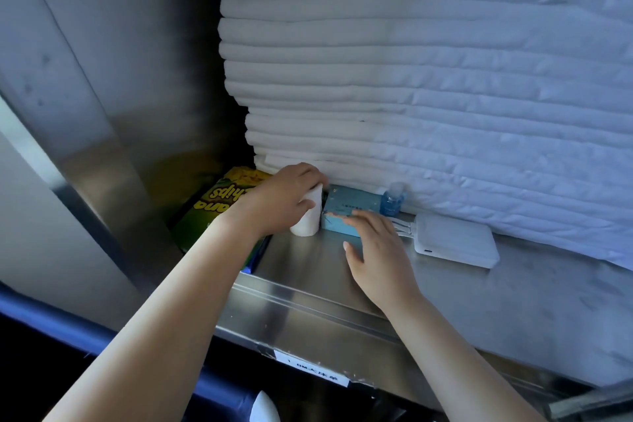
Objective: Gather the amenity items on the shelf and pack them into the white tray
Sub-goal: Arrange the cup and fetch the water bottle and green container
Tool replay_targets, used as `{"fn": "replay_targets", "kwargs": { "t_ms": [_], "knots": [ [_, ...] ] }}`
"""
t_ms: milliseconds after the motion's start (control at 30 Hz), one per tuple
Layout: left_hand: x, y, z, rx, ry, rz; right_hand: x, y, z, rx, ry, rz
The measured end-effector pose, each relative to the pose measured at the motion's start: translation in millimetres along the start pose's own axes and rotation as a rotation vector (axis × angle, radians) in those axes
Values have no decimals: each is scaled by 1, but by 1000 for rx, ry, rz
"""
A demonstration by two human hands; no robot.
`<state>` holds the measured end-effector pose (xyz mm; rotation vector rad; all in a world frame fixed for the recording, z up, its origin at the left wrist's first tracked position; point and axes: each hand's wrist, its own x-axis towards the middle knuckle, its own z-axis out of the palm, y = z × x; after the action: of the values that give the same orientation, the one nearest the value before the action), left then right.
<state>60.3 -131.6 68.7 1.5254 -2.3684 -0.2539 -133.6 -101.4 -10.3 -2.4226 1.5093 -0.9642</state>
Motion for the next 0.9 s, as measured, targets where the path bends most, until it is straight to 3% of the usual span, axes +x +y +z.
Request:
{"fn": "replay_targets", "kwargs": {
  "t_ms": [233,367,467,600,733,900],
  "knots": [
    [11,-5,7,-15,22,24,-3,7,5,-80,-9,-36],
    [3,-5,14,132,5,-34,-9,9,3,-63,-41,-65],
    [-10,5,18,341,185,27,-16,9,-3,-59,-6,-78],
    [-30,36,46,187,420,255,-39,18,-16,-75,77,-59],
    [-45,57,90,13,211,194,-68,30,-24,-132,6,48],
    [-52,56,120,132,74,103,-75,26,-25,-258,-51,32]
  ]
}}
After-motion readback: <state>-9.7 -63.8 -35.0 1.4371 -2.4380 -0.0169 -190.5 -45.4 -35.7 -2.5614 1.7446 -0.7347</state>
